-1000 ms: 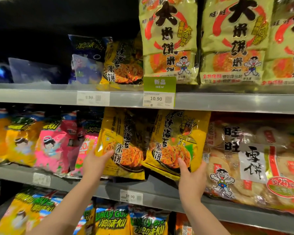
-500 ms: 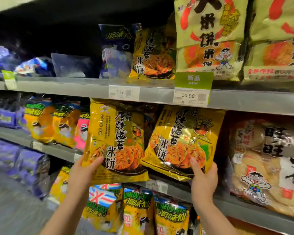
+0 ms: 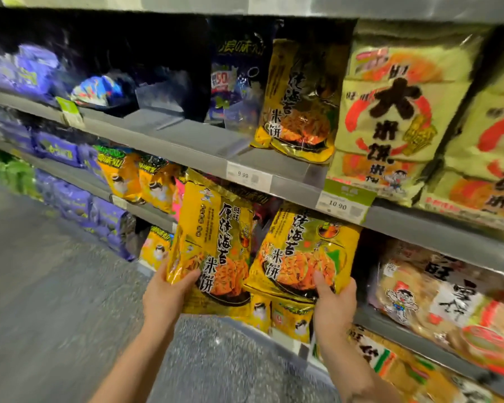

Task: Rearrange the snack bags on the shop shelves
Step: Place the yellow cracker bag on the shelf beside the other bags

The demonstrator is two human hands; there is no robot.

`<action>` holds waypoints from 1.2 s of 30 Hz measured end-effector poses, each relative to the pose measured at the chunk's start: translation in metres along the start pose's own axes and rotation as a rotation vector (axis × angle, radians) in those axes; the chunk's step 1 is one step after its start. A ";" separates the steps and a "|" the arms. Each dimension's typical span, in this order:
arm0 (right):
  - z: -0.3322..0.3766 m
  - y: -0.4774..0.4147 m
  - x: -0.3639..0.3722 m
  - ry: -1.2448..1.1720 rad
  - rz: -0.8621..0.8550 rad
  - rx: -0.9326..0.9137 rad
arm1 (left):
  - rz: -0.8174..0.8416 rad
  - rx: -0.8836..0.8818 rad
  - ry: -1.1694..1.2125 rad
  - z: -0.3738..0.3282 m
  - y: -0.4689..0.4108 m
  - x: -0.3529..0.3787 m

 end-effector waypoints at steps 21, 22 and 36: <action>0.154 0.137 0.053 0.082 0.494 0.129 | -0.250 -0.186 -0.103 -0.082 0.139 -0.149; 0.164 0.137 0.056 0.075 0.501 0.097 | -0.261 -0.159 -0.100 -0.089 0.138 -0.152; 0.247 0.078 0.069 -0.070 0.144 -0.151 | -0.266 0.065 0.103 -0.168 0.070 -0.154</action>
Point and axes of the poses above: each hand's wrist, its own y-axis away from the middle knuckle, its own x-axis out of the palm, z = x × y, the point moved 5 cm from there along -y, towards the middle knuckle, and after that the axes turned 13 degrees about z, right-handed, at the moved point
